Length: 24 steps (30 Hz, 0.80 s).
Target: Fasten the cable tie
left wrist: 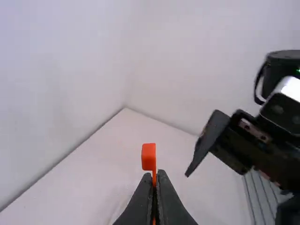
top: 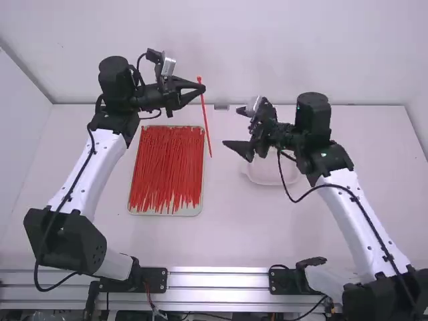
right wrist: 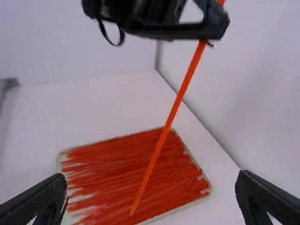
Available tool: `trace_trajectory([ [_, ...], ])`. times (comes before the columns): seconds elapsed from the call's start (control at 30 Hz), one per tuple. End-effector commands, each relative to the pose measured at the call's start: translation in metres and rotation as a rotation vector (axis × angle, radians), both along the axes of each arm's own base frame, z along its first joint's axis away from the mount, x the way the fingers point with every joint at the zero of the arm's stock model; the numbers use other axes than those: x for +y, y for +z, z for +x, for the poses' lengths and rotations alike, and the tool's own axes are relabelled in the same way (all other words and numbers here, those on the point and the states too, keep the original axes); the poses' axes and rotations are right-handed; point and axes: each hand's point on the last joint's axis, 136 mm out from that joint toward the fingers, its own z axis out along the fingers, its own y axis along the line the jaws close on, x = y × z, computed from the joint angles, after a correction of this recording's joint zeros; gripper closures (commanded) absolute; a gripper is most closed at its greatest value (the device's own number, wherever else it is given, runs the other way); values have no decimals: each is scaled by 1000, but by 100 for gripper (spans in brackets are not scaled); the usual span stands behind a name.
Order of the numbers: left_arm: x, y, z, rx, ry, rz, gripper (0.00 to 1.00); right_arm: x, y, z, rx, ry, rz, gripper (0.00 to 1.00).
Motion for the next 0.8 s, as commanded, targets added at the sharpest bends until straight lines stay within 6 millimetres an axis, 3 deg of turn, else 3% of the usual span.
trace_trajectory([
  [0.0, -6, 14, -14, -53, -76, -5, 98, 4, 19, -18, 8, 189, 99, 6],
  [0.17, -13, 23, -22, -73, -119, -21, 98, 1, 28, -10, 23, 255, 172, 9],
  [0.43, -18, 32, -26, -101, -134, -39, 98, 14, 27, 6, 68, 289, 221, 12],
  [0.77, -26, 52, -36, -129, -166, -81, 98, 30, 18, 9, 109, 323, 232, 30],
])
